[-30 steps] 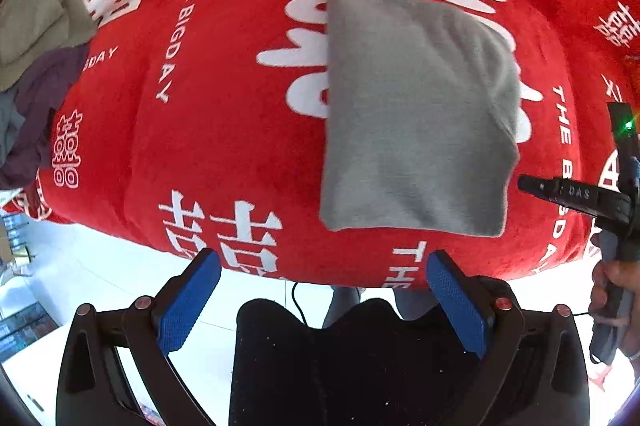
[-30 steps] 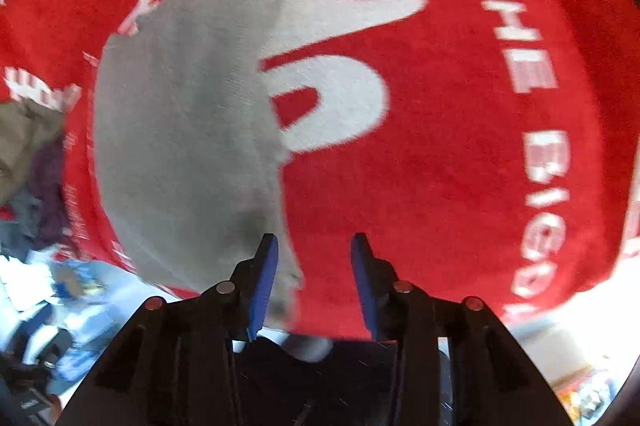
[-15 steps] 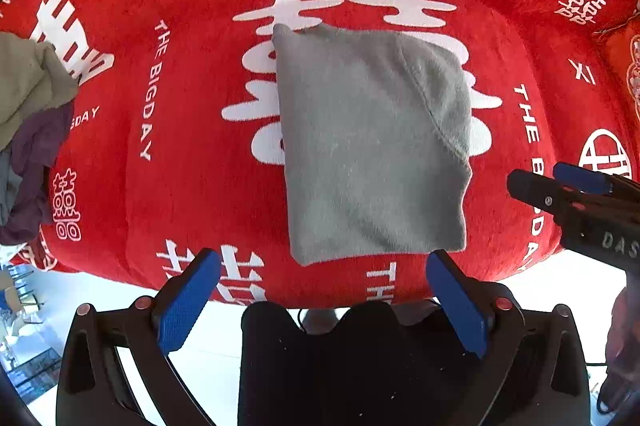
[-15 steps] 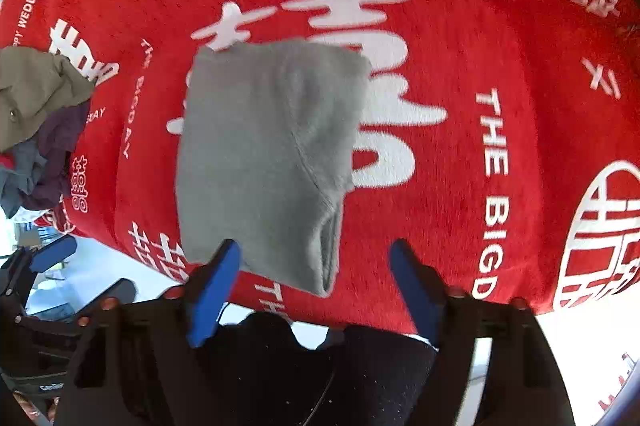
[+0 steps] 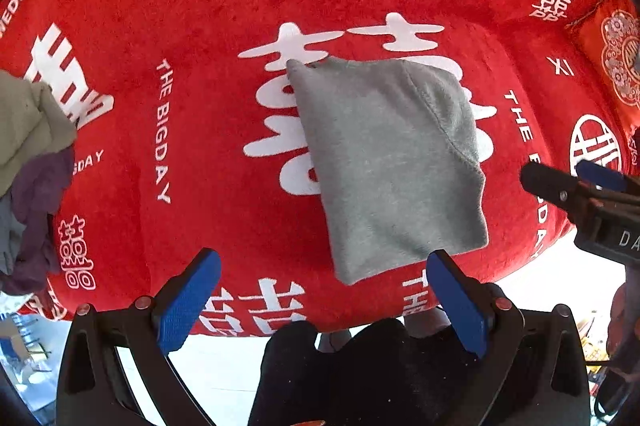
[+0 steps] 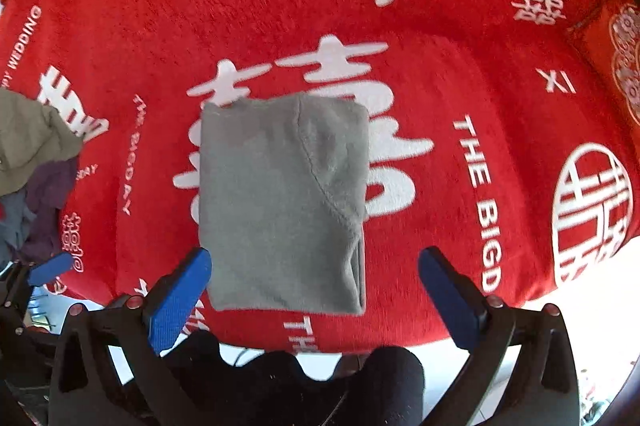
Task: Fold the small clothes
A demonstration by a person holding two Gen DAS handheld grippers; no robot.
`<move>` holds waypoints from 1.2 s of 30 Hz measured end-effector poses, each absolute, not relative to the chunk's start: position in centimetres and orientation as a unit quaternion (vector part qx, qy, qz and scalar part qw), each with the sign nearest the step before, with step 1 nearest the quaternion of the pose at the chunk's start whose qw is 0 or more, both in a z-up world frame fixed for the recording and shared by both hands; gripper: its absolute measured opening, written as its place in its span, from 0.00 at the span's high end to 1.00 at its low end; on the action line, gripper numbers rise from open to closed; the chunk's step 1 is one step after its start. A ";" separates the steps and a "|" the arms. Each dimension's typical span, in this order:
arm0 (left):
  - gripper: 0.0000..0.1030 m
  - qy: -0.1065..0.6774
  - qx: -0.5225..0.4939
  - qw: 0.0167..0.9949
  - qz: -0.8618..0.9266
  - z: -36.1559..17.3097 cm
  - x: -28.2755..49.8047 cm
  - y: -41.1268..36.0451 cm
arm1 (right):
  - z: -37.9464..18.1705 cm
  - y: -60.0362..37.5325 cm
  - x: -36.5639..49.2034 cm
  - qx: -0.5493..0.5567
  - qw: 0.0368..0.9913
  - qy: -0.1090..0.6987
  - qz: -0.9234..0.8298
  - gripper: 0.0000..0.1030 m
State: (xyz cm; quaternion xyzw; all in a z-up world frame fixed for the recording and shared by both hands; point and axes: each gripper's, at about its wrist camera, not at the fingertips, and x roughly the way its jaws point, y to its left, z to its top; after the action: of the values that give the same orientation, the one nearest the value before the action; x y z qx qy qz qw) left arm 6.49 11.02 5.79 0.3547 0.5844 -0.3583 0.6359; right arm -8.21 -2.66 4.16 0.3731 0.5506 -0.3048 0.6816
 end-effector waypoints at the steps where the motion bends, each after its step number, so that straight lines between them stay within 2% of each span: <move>1: 0.00 0.588 0.352 0.635 -0.357 5.7 6.7 11.4 | 4.0 -2.5 -8.2 0.376 0.675 0.557 -0.306 0.00; 36: 0.00 0.592 0.346 0.652 -0.325 5.2 6.6 13.0 | 5.2 -0.7 -7.9 0.349 0.666 0.584 -0.305 0.00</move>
State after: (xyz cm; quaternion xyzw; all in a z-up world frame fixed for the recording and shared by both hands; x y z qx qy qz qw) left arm 6.64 13.03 5.23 0.3456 0.5916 -0.3252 0.6518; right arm -7.91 -0.68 5.18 0.3493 0.5843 -0.3051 0.6659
